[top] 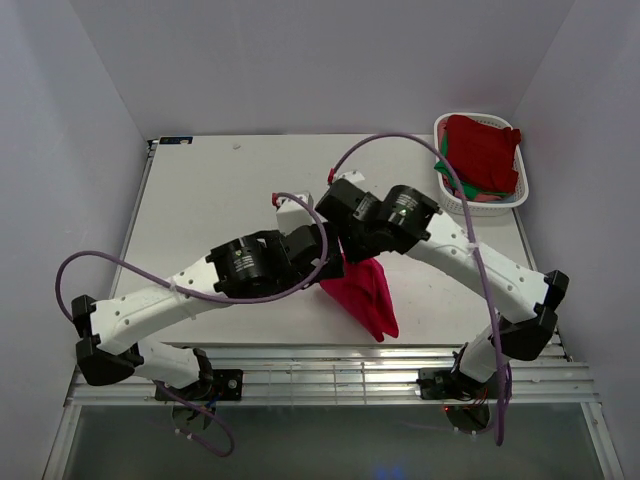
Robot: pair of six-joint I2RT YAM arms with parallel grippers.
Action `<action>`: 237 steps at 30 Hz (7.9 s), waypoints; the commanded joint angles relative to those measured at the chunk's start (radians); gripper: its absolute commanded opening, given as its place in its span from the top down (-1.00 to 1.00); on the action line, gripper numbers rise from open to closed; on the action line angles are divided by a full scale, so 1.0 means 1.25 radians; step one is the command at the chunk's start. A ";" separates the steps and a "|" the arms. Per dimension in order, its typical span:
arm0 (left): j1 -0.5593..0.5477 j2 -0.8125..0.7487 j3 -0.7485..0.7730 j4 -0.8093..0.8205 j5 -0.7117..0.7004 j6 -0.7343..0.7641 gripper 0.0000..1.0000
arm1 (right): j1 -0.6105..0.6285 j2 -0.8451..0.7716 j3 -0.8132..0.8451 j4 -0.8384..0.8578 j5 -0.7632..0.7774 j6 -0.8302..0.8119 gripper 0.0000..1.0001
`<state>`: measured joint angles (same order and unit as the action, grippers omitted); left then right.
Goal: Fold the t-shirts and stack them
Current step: Flatten out the tshirt
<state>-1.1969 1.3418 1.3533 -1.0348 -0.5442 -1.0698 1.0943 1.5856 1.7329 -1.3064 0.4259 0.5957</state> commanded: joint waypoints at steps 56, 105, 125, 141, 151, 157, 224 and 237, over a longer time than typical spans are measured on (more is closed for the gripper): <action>0.000 0.013 -0.150 0.266 0.232 0.126 -0.96 | 0.044 -0.108 -0.411 0.162 -0.043 0.083 0.84; 0.195 -0.052 -0.107 -0.017 -0.130 -0.020 -0.96 | 0.024 -0.115 0.327 0.083 0.080 -0.018 0.84; 0.302 -0.170 -0.201 0.266 0.142 0.198 -0.91 | -0.084 -0.101 -0.012 -0.002 0.224 0.052 0.76; 0.217 0.096 -0.183 0.278 0.085 0.193 -0.96 | -0.162 -0.077 -0.315 0.112 0.053 0.038 0.01; 0.311 0.170 -0.204 0.338 0.079 0.267 -0.96 | -0.251 0.044 -0.273 0.336 0.099 -0.125 0.00; 0.326 0.235 -0.215 0.366 0.113 0.267 -0.96 | -0.307 0.172 -0.241 0.385 0.078 -0.204 0.00; 0.370 0.257 -0.003 0.364 0.111 0.446 -0.41 | -0.308 0.166 -0.108 0.295 -0.002 -0.166 0.14; 0.440 0.433 0.048 0.467 0.116 0.556 -0.36 | -0.386 0.207 -0.112 0.352 -0.051 -0.204 0.17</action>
<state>-0.6548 1.8576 1.3926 -0.5095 -0.4072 -0.4206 0.6228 1.8584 1.6051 -0.9066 0.3779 0.3580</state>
